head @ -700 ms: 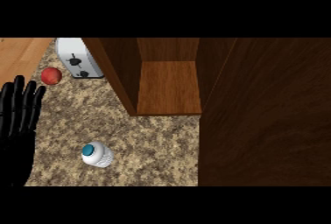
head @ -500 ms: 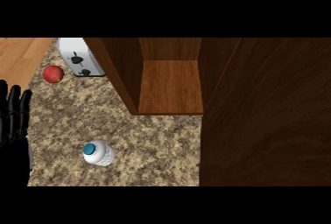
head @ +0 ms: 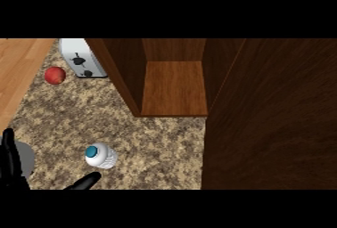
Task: Pick up the bottled water, place it into the cabinet and close the cabinet
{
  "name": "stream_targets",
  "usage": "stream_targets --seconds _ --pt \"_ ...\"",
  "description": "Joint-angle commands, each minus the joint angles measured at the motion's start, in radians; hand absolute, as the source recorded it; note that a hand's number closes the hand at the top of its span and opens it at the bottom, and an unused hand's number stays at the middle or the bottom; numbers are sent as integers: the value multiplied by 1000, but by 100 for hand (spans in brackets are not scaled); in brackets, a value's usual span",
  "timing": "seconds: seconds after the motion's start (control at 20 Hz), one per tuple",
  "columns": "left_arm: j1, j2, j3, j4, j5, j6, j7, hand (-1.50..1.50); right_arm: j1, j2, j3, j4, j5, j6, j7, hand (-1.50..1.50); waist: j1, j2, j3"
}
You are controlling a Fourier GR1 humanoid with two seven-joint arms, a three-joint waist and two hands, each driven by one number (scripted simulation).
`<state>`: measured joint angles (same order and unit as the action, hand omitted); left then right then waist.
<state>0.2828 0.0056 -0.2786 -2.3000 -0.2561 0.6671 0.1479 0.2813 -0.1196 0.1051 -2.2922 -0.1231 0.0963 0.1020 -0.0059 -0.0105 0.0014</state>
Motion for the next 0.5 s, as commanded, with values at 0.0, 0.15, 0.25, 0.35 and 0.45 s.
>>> stream_targets --seconds 0.0,0.15,0.25,0.35,0.45 --pt "87 -5 -236 -53 -131 196 40 -150 138 -34 -4 -135 -89 55 45 -150 -10 0 2" --pt "148 -5 -396 -88 -273 287 50 -150 158 -10 35 -182 -39 33 56 -150 4 4 1" --pt "115 -5 -475 -35 -344 356 69 -150 209 -46 -28 -237 -123 79 55 -150 -5 6 1" --pt "228 -5 -599 -65 -403 396 27 -150 266 -19 2 -240 -103 81 20 -150 0 0 1" --pt "217 -6 -618 -32 -436 436 38 -150 282 -11 22 -261 -72 69 29 -150 1 5 0"
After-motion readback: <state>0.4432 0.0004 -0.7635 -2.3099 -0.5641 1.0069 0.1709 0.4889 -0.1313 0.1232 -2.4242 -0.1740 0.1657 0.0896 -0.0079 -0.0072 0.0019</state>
